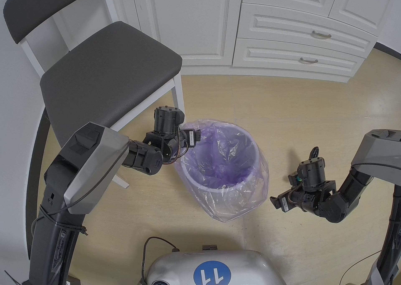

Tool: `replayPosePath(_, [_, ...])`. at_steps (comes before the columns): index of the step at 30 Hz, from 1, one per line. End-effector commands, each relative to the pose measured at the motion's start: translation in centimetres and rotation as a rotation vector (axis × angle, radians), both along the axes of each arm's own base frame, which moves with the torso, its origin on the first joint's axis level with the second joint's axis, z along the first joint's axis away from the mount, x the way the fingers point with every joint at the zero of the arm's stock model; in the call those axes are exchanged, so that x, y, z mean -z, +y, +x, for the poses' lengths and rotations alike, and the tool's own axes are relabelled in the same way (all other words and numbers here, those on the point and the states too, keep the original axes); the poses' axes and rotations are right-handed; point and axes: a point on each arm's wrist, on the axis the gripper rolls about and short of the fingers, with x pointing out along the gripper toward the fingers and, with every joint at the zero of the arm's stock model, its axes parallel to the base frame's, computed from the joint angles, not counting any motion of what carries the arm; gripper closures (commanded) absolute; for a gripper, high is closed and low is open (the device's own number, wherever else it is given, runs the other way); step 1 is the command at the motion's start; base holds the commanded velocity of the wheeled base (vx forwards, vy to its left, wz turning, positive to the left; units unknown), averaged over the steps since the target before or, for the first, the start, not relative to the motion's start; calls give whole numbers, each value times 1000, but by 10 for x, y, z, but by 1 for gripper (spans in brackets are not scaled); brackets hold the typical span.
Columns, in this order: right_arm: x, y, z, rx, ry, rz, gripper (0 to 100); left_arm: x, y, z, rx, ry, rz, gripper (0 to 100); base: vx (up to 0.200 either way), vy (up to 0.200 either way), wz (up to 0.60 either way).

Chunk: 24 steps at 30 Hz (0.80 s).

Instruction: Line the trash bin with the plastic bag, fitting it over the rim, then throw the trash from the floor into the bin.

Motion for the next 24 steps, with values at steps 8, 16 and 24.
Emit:
replayPosePath(8, [8, 0, 4, 5, 13, -5, 0, 4, -9, -10, 15, 24, -18, 0, 0, 0, 0])
replayPosePath(16, [5, -4, 5, 16, 7, -3, 0, 2, -23, -36, 54, 64, -26, 0, 0, 0, 0])
replayPosePath(24, [4, -5, 4, 17, 7, -3, 0, 1, -24, -37, 56, 48, -35, 0, 0, 0, 0])
